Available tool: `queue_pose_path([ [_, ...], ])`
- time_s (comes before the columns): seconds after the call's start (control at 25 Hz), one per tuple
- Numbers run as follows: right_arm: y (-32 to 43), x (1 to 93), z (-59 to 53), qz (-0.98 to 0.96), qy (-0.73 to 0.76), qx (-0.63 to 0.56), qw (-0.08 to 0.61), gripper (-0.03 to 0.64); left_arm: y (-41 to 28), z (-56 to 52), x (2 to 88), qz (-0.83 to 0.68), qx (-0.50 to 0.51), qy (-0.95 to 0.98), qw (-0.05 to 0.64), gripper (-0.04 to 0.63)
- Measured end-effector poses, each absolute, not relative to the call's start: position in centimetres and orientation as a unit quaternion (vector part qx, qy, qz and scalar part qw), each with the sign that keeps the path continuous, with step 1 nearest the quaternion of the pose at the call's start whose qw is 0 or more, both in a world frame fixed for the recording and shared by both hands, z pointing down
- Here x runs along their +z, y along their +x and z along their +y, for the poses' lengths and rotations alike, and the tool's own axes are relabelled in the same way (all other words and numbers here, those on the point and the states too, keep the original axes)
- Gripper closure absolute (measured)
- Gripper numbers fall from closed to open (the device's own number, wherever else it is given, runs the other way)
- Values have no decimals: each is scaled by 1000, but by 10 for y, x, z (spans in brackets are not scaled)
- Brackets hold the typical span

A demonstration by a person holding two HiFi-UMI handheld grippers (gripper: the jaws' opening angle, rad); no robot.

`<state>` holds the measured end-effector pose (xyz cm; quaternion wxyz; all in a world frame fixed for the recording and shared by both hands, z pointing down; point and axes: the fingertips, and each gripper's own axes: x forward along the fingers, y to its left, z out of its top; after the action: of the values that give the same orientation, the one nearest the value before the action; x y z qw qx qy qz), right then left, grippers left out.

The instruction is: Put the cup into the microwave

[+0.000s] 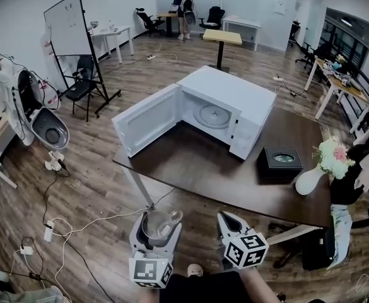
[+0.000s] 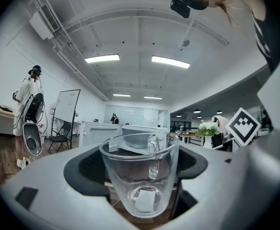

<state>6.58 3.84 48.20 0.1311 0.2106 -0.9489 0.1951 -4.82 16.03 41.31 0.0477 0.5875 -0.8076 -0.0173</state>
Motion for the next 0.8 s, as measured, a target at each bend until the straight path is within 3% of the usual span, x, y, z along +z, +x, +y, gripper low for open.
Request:
queue_pose_path([
  [0.8, 50, 490, 14, -946, 203, 215, 133, 621, -63, 133, 415, -812, -19, 581, 54, 198],
])
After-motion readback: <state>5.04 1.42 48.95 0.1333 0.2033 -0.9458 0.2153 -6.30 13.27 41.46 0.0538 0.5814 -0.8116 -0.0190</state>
